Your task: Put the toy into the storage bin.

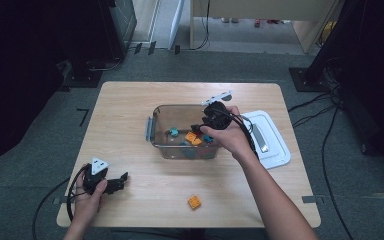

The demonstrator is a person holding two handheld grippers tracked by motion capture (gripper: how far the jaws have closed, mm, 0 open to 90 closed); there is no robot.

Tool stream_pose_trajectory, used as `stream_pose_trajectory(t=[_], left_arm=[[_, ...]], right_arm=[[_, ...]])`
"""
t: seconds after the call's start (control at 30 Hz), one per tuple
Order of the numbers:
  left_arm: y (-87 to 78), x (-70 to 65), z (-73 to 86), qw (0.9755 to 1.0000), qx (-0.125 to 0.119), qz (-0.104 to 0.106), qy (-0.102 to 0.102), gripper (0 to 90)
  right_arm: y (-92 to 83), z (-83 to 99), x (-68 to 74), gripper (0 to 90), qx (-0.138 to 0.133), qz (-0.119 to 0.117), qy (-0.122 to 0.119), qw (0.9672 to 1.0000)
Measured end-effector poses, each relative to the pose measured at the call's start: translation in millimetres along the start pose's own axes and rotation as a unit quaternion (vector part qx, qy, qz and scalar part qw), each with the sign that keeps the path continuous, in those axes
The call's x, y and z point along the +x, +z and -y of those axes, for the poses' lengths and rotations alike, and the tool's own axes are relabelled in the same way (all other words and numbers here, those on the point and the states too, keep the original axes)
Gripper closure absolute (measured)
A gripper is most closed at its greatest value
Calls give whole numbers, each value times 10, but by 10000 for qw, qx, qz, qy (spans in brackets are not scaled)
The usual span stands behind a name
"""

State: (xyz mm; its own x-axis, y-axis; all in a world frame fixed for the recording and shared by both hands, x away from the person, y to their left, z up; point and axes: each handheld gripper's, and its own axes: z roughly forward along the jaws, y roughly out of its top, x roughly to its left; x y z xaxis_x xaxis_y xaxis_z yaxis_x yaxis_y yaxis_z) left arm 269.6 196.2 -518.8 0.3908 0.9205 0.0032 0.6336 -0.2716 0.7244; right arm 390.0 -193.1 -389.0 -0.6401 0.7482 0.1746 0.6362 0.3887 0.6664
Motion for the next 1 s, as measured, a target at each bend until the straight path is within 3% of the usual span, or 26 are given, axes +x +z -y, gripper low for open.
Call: stream_pose_trajectory(t=[0.1,0.3,0.57,0.87,1.0], left_arm=[[0,0,0,10000,0,0,0,91],[0,0,0,10000,0,0,-1,91],[1,0,0,10000,-7,-5,2,91],[0,0,-1,10000,-2,-1,2,90],[0,-2,0,10000,-4,1,-11,91]], right_arm=[[-43,18,-3,355,-279,-162,-41,9995],[-179,81,22,296,-866,-362,-274,9952],[-414,209,96,249,-1430,-529,-540,9868],[-599,423,310,222,-1756,-808,-1049,9755],[-631,549,440,235,-1743,-887,-1227,9730]])
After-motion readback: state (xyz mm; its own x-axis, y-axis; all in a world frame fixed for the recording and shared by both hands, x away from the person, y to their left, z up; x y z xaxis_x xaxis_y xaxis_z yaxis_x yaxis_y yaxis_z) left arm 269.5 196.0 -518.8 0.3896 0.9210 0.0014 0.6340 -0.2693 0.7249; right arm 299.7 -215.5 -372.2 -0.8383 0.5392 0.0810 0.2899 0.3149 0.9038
